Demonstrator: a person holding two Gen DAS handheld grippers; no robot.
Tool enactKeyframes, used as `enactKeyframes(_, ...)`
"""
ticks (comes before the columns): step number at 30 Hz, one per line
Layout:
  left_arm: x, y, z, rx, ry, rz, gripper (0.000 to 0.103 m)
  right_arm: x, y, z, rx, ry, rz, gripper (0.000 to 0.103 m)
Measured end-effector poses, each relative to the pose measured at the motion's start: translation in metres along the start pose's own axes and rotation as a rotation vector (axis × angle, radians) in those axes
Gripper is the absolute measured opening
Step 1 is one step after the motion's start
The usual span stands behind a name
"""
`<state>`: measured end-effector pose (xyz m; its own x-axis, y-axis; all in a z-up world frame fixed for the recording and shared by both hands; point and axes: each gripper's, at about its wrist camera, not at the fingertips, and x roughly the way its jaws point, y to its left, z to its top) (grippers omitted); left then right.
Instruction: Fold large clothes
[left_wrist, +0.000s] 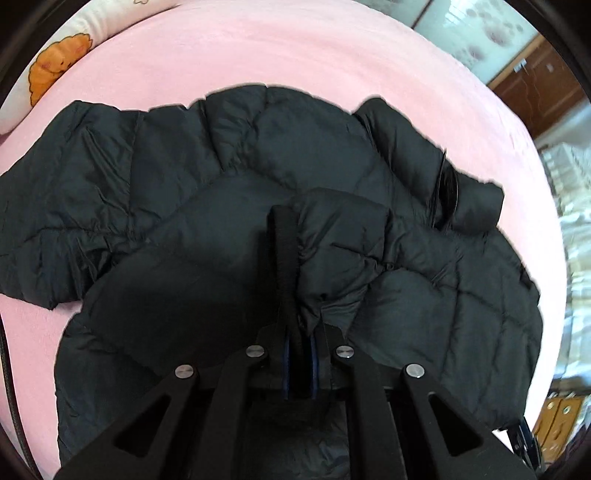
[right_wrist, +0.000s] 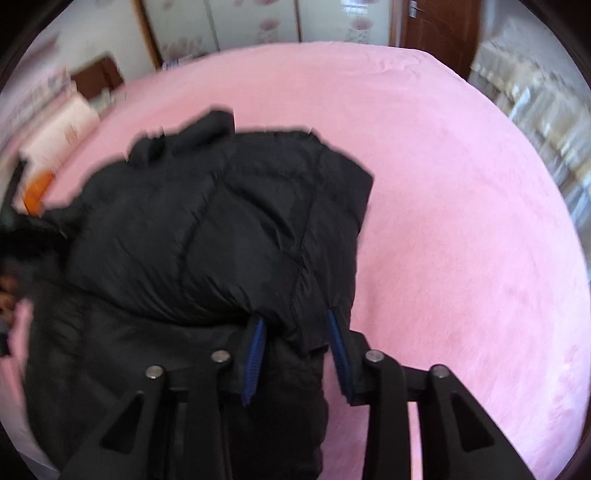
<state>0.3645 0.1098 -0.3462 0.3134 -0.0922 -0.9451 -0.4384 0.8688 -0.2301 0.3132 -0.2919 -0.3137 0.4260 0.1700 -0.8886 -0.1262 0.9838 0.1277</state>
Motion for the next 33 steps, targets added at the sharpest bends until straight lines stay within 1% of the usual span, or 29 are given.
enactKeyframes(1,-0.003,0.0,0.003,0.012,-0.006,-0.001,0.006,-0.005,-0.001,-0.002,0.03,-0.013,0.017,0.044)
enactKeyframes(3,-0.01,-0.002,0.008,0.046,-0.025,0.005,0.006,-0.017,-0.014,0.01,0.106,-0.048,0.039,0.047)
enactKeyframes(5,-0.014,-0.006,0.013,0.091,-0.039,0.018,0.006,-0.014,-0.027,0.025,0.151,-0.046,0.012,0.048)
enactKeyframes(8,-0.007,-0.012,0.016,0.166,-0.004,0.04,0.007,0.001,-0.04,0.052,0.192,-0.046,0.018,0.048)
enactKeyframes(10,-0.004,-0.015,0.019,0.188,0.017,0.035,0.008,0.014,-0.042,0.069,0.185,-0.052,0.025,0.048)
enactKeyframes(12,-0.005,-0.019,0.028,0.18,0.024,0.018,0.011,0.027,-0.045,0.078,0.179,-0.034,0.02,0.048)
enactKeyframes(14,-0.003,-0.013,0.032,0.153,0.022,-0.003,0.012,0.048,-0.047,0.09,0.188,-0.003,0.023,0.048)
enactKeyframes(16,0.002,-0.006,0.035,0.123,0.026,-0.018,0.015,0.072,-0.051,0.095,0.224,0.048,0.033,0.048)
enactKeyframes(17,0.005,-0.003,0.034,0.117,0.033,-0.023,0.015,0.078,-0.052,0.091,0.238,0.063,0.045,0.048)
enactKeyframes(21,0.017,0.006,0.033,0.105,0.052,-0.024,0.014,0.104,-0.057,0.086,0.296,0.123,0.129,0.049)
enactKeyframes(23,0.021,0.01,0.033,0.087,0.054,-0.025,0.013,0.113,-0.059,0.083,0.331,0.139,0.189,0.049)
enactKeyframes(24,0.022,0.012,0.034,0.076,0.05,-0.026,0.013,0.114,-0.06,0.082,0.346,0.136,0.21,0.046)
enactKeyframes(25,0.023,0.013,0.034,0.07,0.046,-0.029,0.012,0.112,-0.061,0.082,0.354,0.122,0.219,0.03)
enactKeyframes(26,0.022,0.014,0.033,0.068,0.037,-0.029,0.012,0.107,-0.059,0.082,0.342,0.105,0.222,0.02)
enactKeyframes(28,0.019,0.01,0.031,0.083,0.009,-0.018,0.011,0.096,-0.048,0.086,0.275,0.078,0.142,0.014)
enactKeyframes(29,0.017,0.008,0.03,0.099,-0.006,-0.004,0.01,0.089,-0.039,0.089,0.22,0.057,0.088,0.012)
enactKeyframes(31,0.017,-0.001,0.029,0.137,-0.033,0.033,0.01,0.072,-0.02,0.091,0.105,0.003,-0.032,0.011)
enactKeyframes(33,0.024,-0.009,0.026,0.165,-0.044,0.07,0.01,0.068,-0.01,0.086,0.025,-0.026,-0.113,0.011)
